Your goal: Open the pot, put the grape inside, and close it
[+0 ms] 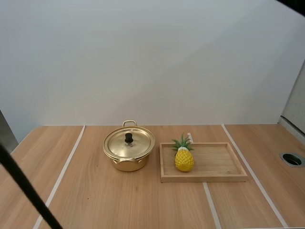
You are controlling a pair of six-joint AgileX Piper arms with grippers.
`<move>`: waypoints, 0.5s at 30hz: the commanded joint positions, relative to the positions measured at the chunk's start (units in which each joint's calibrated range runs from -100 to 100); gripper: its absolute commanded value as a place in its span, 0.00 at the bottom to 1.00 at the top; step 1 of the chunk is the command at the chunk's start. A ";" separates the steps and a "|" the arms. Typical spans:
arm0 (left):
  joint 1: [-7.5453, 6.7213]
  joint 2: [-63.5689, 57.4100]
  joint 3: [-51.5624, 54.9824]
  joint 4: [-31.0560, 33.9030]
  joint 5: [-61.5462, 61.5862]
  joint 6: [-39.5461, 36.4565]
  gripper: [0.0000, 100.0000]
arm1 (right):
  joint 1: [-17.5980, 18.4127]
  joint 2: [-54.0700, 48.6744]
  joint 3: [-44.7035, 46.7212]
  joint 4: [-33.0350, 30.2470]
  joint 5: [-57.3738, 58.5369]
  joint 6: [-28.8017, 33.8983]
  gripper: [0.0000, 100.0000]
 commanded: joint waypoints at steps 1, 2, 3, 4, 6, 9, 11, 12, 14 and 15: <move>-0.36 -1.50 0.20 6.08 0.28 -6.03 0.00 | -0.24 -1.51 0.31 0.25 1.72 -0.53 0.00; -0.36 -1.90 0.20 8.93 0.28 -8.50 0.00 | -0.24 -2.00 0.31 0.25 1.72 -0.68 0.00; -0.36 -2.23 0.20 10.70 0.28 -9.95 0.00 | -0.24 -2.44 0.31 0.25 1.72 -0.80 0.00; -0.36 -2.54 0.20 12.55 0.28 -11.39 0.00 | -0.24 -2.99 0.31 0.25 1.72 -0.80 0.00; -0.36 -2.84 0.20 15.22 0.28 -13.00 0.00 | -0.24 -4.18 0.31 0.35 2.80 -1.29 0.00; -0.36 -3.24 0.20 16.35 0.46 -13.79 0.00 | -0.27 -5.95 0.31 3.02 3.89 -4.60 0.00; -0.36 -3.29 0.20 16.35 1.05 -13.79 0.00 | -0.42 -6.99 0.31 5.80 4.85 -6.69 0.00; -0.36 -3.29 0.20 16.35 1.63 -13.79 0.00 | -0.66 -7.48 0.31 7.04 5.74 -7.50 0.00; 0.13 -3.43 0.66 16.45 3.24 -13.79 0.00 | -1.24 -8.47 0.31 8.76 7.55 -8.21 0.00; 0.55 -3.98 1.40 16.72 3.40 -13.79 0.00 | -1.65 -8.90 0.31 9.27 8.72 -8.25 0.00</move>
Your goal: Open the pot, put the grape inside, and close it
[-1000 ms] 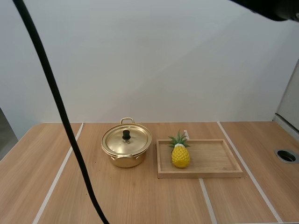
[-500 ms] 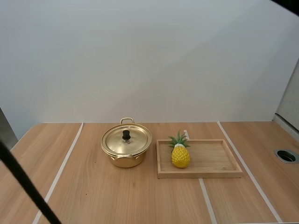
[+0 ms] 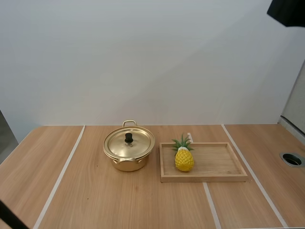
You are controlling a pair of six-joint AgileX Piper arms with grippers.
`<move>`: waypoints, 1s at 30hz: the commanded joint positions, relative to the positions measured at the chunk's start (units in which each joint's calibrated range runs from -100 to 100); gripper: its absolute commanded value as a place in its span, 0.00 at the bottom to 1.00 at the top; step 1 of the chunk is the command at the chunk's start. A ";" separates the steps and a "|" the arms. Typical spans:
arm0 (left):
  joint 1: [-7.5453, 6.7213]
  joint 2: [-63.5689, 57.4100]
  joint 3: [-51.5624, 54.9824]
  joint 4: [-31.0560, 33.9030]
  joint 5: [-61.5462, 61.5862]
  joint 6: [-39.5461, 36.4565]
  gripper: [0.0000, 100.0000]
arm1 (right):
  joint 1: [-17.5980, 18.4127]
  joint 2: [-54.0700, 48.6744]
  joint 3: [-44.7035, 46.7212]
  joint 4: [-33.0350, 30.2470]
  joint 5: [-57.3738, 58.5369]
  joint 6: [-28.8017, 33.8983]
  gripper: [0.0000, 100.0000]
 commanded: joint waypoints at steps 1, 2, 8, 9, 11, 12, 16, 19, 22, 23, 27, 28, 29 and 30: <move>0.91 -1.62 2.12 1.11 1.97 -0.79 0.00 | -1.21 -1.53 0.31 2.21 2.97 -1.38 0.00; 1.43 -2.66 3.51 1.11 1.97 -1.16 0.00 | -1.63 -1.82 0.59 2.21 3.49 -1.38 0.00; 2.84 -8.76 13.34 1.11 2.50 -4.19 0.00 | -2.43 -3.21 6.30 0.47 3.49 -1.38 0.00; 2.93 -8.76 15.28 1.22 2.63 -4.19 0.00 | -2.43 -3.33 7.37 0.47 3.66 -1.38 0.00; 2.93 -8.76 18.72 1.47 3.90 -4.32 0.00 | -2.43 -3.33 10.07 0.47 4.03 -1.38 0.00; 2.93 -8.76 19.79 1.63 5.19 -4.84 0.00 | -2.43 -3.44 11.30 0.47 4.03 -1.38 0.00; 2.93 -8.76 25.23 5.08 4.45 -7.02 0.00 | -2.83 -4.41 14.83 -0.12 4.03 -1.38 0.00; 2.93 -8.76 29.32 6.68 0.96 -7.89 0.00 | -3.54 -4.41 17.38 -0.15 4.03 -1.38 0.00; 2.93 -8.76 33.91 6.68 -3.57 -7.89 0.00 | -3.68 -4.41 21.21 -0.03 -0.15 -1.38 0.00; 2.93 -8.76 35.76 6.68 -5.47 -7.89 0.00 | -3.68 -4.41 23.05 -0.33 -2.59 -1.38 0.00; 2.93 -8.76 43.33 6.68 -13.35 -7.45 0.00 | -3.68 -4.41 31.72 -2.01 -13.39 -1.38 0.00; 2.93 -8.76 44.90 6.68 -14.86 -7.35 0.00 | -3.68 -4.41 34.21 -2.44 -16.08 -1.38 0.00; 2.93 -8.76 46.79 6.68 -16.39 -7.01 0.00 | -3.68 -4.41 36.64 -3.13 -17.93 -1.38 0.00; 2.93 -8.76 48.48 6.68 -17.25 -7.02 0.00 | -3.68 -4.41 38.96 -3.63 -19.43 -1.38 0.00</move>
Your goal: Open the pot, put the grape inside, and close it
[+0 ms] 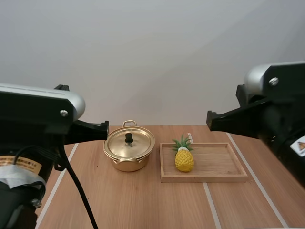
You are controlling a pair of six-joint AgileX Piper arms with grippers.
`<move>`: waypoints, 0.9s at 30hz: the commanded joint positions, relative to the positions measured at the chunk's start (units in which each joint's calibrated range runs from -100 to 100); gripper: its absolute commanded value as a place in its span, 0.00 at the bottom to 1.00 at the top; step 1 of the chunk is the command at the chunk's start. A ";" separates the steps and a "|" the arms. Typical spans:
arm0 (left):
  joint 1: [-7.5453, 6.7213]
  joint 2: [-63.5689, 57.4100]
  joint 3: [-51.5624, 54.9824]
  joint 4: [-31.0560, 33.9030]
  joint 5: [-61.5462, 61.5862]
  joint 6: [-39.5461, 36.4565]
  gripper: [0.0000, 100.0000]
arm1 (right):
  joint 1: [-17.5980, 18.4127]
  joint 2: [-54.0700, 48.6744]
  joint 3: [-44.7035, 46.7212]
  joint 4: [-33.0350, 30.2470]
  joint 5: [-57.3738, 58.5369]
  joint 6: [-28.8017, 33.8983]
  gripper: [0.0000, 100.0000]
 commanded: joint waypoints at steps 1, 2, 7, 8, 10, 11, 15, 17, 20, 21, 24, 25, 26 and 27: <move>0.02 -0.20 4.67 0.73 -4.81 0.19 0.00 | -0.25 -0.37 6.17 -1.83 -7.12 -0.33 0.00; 0.02 -0.20 5.79 0.73 -4.64 0.19 0.00 | -0.25 -0.37 8.32 -1.84 -7.50 -0.33 0.00; 0.02 -0.20 7.65 0.73 -2.49 0.19 0.00 | -0.10 -0.37 15.17 -1.84 -6.97 -0.33 0.00; 0.02 -0.20 7.65 0.73 -3.21 0.19 0.00 | -0.10 -0.37 15.64 -1.84 -6.97 -0.33 0.00; 0.02 -0.20 7.65 0.73 -3.86 0.19 0.00 | -0.10 -0.37 15.86 -1.84 -6.75 -0.33 0.00; 0.02 -0.20 7.65 0.73 -3.86 0.19 0.00 | -0.10 -0.37 15.86 -1.84 -6.51 -0.33 0.00; -0.06 -0.20 7.65 -3.57 1.52 -0.57 0.00 | -0.10 -0.37 15.86 -1.84 -6.30 -0.33 0.00; -0.06 0.16 7.83 -4.43 5.40 -0.57 0.00 | -0.10 -0.37 16.14 -1.84 -5.72 -0.33 0.00; -0.06 0.44 9.53 -4.43 5.71 -0.57 0.00 | -0.10 -0.37 18.27 -1.84 -5.72 -0.33 0.00; -0.06 0.55 10.45 -4.43 4.73 -0.57 0.00 | -0.10 -0.37 19.15 -1.84 -5.72 -0.33 0.00; -0.06 0.69 13.78 -4.43 1.07 -0.57 0.00 | -0.10 -0.37 21.66 -1.84 -5.72 -0.33 0.00; -0.06 0.69 14.89 -4.43 0.50 -0.57 0.00 | -0.10 -0.37 22.51 -1.84 -5.72 -0.33 0.00; -0.06 0.69 15.86 -4.43 0.30 -0.57 0.00 | -0.10 -0.37 23.39 -1.84 -5.89 -0.33 0.00; -0.06 0.69 16.51 -4.43 -0.01 -0.57 0.00 | -0.10 -0.37 24.08 -1.93 -5.89 -0.33 0.00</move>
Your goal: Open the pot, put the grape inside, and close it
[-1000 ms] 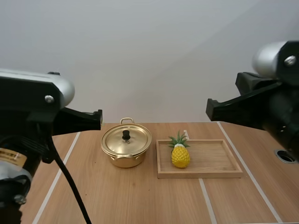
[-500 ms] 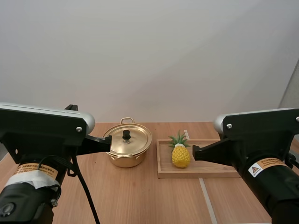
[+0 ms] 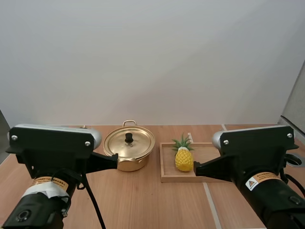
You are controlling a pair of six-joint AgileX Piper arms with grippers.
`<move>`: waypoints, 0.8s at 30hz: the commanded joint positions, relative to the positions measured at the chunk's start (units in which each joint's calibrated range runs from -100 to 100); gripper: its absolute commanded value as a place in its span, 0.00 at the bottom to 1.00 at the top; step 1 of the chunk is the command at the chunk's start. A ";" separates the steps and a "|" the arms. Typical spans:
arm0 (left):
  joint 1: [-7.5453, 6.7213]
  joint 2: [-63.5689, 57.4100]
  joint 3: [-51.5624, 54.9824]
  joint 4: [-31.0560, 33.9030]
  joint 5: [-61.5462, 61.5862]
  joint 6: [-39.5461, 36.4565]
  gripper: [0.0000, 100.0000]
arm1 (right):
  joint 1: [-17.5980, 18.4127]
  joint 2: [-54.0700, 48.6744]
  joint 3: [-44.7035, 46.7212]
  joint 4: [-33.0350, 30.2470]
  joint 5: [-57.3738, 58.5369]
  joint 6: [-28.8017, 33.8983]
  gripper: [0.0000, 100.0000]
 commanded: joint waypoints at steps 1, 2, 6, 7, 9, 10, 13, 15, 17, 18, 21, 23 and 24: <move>0.00 0.31 2.36 -1.09 -2.26 -0.57 0.00 | -0.10 -0.49 2.23 -0.61 -0.62 -0.33 0.00; 0.00 0.31 2.78 -1.09 -2.26 -0.57 0.00 | -0.10 -0.49 2.95 -0.87 -0.46 -0.33 0.00; 0.00 0.31 4.60 -0.98 -2.04 -0.57 0.00 | -0.10 -0.49 4.70 -0.93 -0.46 -0.33 0.00; 0.00 0.31 4.98 -0.84 -1.27 -0.57 0.00 | -0.10 -0.49 5.06 -0.93 -0.30 -0.33 0.00; 0.00 0.31 5.85 -0.68 0.95 -0.57 0.00 | -0.10 -0.49 5.79 -0.93 -0.43 -0.33 0.00; 0.00 0.31 6.11 -0.68 1.38 -0.57 0.00 | -0.10 -0.49 6.23 -0.93 -0.87 -0.33 0.00; 0.00 0.31 7.41 -0.68 1.04 -0.57 0.00 | -0.10 -0.49 7.03 -0.93 -1.59 -0.33 0.00; 0.00 0.31 8.08 -0.68 1.04 -0.57 0.00 | -0.10 -0.49 7.17 -0.93 -1.59 -0.33 0.00; 0.00 0.31 8.08 -0.68 1.04 -0.57 0.00 | -0.10 -0.49 7.17 -0.93 -1.59 -0.33 0.00; 0.00 0.31 8.08 -0.68 1.04 -0.57 0.00 | -0.10 -0.49 7.17 -0.93 -1.59 -0.33 0.00; 0.00 0.31 8.08 -0.68 1.04 -0.57 0.00 | -0.10 -0.49 7.17 -0.82 -1.74 -0.33 0.00; 0.00 0.31 8.08 -0.68 1.04 -0.57 0.00 | -0.10 -0.49 7.17 -0.82 -1.74 -0.33 0.00; 0.00 0.31 8.08 -0.68 1.04 -0.57 0.00 | -0.10 -0.49 7.17 -0.82 -1.74 -0.33 0.00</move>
